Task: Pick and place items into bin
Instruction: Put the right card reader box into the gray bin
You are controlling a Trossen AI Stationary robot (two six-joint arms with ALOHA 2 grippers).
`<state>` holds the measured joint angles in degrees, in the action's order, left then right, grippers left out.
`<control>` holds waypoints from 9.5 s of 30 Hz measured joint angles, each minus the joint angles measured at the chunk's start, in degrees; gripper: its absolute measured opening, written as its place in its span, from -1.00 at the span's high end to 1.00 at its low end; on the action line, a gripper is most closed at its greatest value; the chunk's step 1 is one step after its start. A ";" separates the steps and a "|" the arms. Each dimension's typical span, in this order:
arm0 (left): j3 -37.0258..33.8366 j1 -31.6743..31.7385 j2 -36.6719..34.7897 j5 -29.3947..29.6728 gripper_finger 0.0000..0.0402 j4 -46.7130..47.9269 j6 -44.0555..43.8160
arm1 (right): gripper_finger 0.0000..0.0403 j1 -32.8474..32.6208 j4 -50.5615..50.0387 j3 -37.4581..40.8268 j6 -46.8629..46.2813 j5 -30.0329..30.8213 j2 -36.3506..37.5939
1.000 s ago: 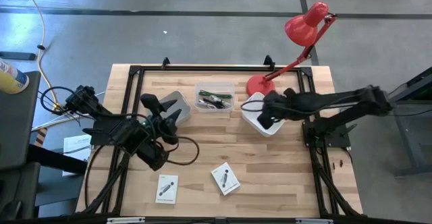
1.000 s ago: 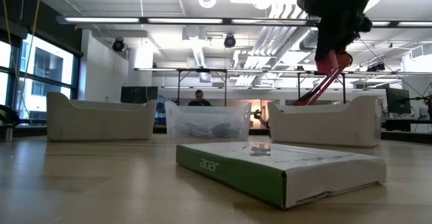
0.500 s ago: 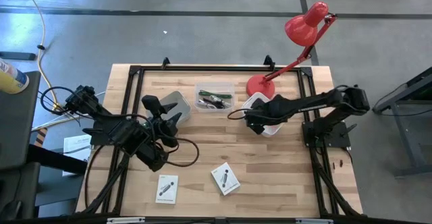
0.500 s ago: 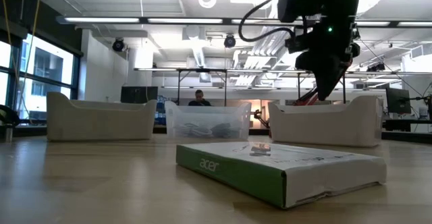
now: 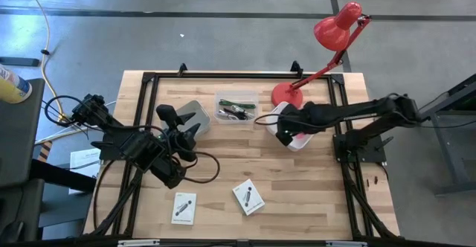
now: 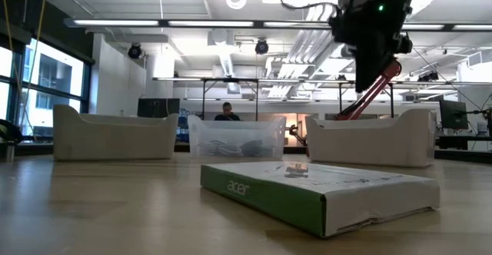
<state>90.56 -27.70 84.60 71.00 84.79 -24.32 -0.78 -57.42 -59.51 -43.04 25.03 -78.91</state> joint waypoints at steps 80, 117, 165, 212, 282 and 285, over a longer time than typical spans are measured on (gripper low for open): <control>-23.29 -6.56 24.37 -42.94 0.14 -75.68 -52.81 | 0.97 -26.99 38.67 0.02 5.75 -16.50 -16.46; -25.81 -5.14 32.76 -43.52 0.14 -89.83 -58.45 | 0.99 -31.86 65.30 15.42 7.36 -19.58 -21.13; -25.75 -1.68 32.59 -50.25 0.14 -87.90 -57.35 | 0.78 -30.36 57.96 6.08 23.89 -19.30 -25.45; -25.88 -1.49 32.68 -49.84 0.14 -89.08 -58.47 | -0.29 -28.45 68.80 5.77 22.94 -18.05 -31.14; -25.70 3.37 32.62 -52.78 0.14 -88.80 -64.49 | -0.29 -36.02 59.25 5.70 17.28 -0.26 -34.39; -25.68 3.41 32.59 -53.42 0.14 -88.38 -64.50 | -0.29 -36.05 61.78 7.22 16.79 -0.01 -34.39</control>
<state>64.88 -24.29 117.19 17.58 -3.59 -88.82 -36.83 4.36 -52.29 -26.25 25.02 -113.30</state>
